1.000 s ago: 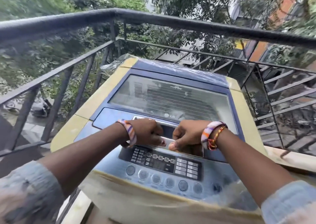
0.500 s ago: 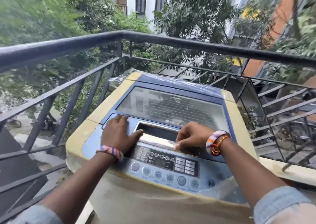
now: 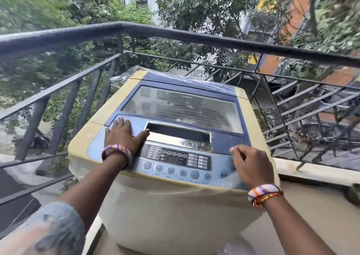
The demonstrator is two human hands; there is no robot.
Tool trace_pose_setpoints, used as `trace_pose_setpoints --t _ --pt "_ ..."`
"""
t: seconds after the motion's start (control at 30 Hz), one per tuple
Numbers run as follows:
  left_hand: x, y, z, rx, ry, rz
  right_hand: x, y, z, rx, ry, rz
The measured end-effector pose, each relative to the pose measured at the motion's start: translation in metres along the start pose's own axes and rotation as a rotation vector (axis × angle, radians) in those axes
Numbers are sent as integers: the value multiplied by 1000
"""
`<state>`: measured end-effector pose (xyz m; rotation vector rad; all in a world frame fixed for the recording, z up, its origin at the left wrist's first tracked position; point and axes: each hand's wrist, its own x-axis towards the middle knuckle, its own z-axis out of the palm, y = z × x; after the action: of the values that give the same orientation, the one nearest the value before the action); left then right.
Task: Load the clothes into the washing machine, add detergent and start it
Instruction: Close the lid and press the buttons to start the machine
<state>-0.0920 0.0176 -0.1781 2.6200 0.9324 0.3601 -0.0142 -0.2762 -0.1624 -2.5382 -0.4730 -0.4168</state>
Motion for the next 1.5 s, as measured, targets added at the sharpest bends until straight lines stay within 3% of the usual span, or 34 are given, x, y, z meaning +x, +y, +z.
trace_pose_setpoints --t 0.17,0.4,0.93,1.1,1.5 --pt "1 -7 -8 -5 -95 30 -54 5 9 -252 131 -160" --pt "-1 -13 -7 28 -82 86 -62 8 19 -321 297 -242" --pt "-5 -10 -8 26 -52 90 -63 11 25 -230 357 -202" --pt "-4 -11 -4 17 -40 93 -84 19 31 -239 376 -339" --pt "-6 -10 -4 -43 1 79 -87 18 36 -222 348 -307"
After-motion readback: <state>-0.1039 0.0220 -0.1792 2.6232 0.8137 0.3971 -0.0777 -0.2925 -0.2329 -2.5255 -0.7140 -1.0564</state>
